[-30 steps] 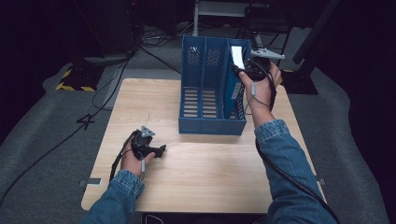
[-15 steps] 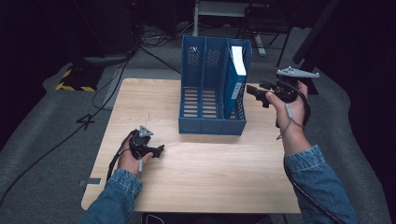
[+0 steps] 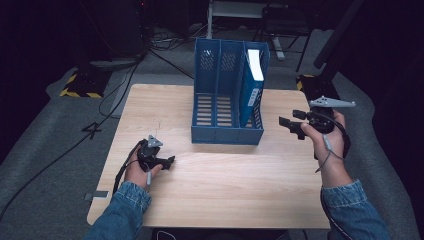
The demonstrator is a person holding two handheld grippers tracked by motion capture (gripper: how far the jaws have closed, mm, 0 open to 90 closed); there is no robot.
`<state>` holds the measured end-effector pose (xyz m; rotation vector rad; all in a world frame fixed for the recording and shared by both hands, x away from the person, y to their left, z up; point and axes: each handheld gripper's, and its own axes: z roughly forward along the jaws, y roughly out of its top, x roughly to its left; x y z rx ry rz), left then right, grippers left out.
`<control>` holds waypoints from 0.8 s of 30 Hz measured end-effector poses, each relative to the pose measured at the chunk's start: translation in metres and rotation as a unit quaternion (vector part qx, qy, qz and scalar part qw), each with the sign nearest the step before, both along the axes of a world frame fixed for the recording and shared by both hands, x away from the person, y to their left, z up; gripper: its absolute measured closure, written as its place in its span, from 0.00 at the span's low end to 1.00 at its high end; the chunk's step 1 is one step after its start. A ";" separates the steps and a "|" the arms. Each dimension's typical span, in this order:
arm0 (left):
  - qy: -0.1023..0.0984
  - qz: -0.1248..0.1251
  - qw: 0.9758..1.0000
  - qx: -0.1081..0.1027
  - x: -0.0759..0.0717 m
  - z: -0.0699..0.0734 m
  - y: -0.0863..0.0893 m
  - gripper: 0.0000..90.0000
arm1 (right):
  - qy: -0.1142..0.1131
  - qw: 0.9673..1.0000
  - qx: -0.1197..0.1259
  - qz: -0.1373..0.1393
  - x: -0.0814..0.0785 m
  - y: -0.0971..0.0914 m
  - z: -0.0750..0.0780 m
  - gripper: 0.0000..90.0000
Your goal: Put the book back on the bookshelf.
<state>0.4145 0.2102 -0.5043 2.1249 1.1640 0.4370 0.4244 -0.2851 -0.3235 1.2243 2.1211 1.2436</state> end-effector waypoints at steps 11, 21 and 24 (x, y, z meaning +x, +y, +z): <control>-0.001 0.000 1.000 0.001 0.000 0.000 0.000 0.17 | 0.064 0.997 -0.031 0.017 -0.010 -0.023 -0.062 0.35; -0.001 0.002 1.000 -0.001 0.000 0.000 -0.001 0.16 | 0.114 0.991 -0.074 0.015 -0.013 -0.036 -0.113 0.35; -0.001 0.003 1.000 -0.001 0.000 0.000 -0.001 0.16 | 0.118 0.990 -0.074 0.018 -0.013 -0.038 -0.123 0.35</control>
